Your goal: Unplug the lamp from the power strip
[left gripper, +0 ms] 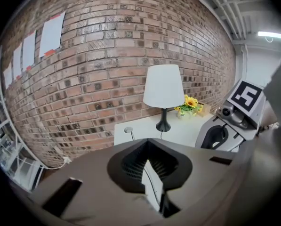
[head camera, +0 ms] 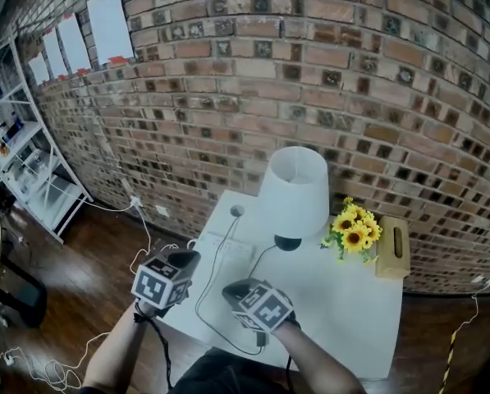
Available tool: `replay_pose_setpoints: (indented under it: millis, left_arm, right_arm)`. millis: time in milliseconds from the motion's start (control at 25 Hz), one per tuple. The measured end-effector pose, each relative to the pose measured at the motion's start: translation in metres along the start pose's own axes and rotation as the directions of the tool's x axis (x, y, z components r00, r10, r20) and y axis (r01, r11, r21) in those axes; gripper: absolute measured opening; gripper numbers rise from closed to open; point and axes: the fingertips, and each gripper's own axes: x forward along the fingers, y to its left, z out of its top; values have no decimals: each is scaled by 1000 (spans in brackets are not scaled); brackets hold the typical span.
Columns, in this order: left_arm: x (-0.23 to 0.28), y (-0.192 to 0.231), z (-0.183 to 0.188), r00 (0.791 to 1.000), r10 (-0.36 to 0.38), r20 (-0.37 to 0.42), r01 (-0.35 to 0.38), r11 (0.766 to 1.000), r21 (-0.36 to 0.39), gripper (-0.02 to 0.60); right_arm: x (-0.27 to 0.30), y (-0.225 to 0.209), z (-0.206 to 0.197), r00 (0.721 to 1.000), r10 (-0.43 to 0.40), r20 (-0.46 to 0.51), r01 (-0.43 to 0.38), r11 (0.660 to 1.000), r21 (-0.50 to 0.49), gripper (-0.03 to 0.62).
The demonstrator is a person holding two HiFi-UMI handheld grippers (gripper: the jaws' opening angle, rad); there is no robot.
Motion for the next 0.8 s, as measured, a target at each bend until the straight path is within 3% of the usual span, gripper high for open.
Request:
replay_pose_setpoints:
  millis: [160,360,680,800]
  left_arm:
    - [-41,10,-19,995,103,7,-102,994,-28,11]
    - [-76,11,-29,991,130,38,-124,984,-131,11]
    - [-95,20,-39,980,198,4,-196,975,-101,11]
    - [-110,30,-52,976,219,4,-216,967,-132,11]
  right_arm:
    - [8,10,5,999,46,30,-46,999,14,-11]
    - [11,24,22,996,70,60,-69,997,-21,-10]
    - [28,53,52,985,158,72,-151,984,-98,-11]
    - [41,67,67,978,195,71,-185,974,-127,-10]
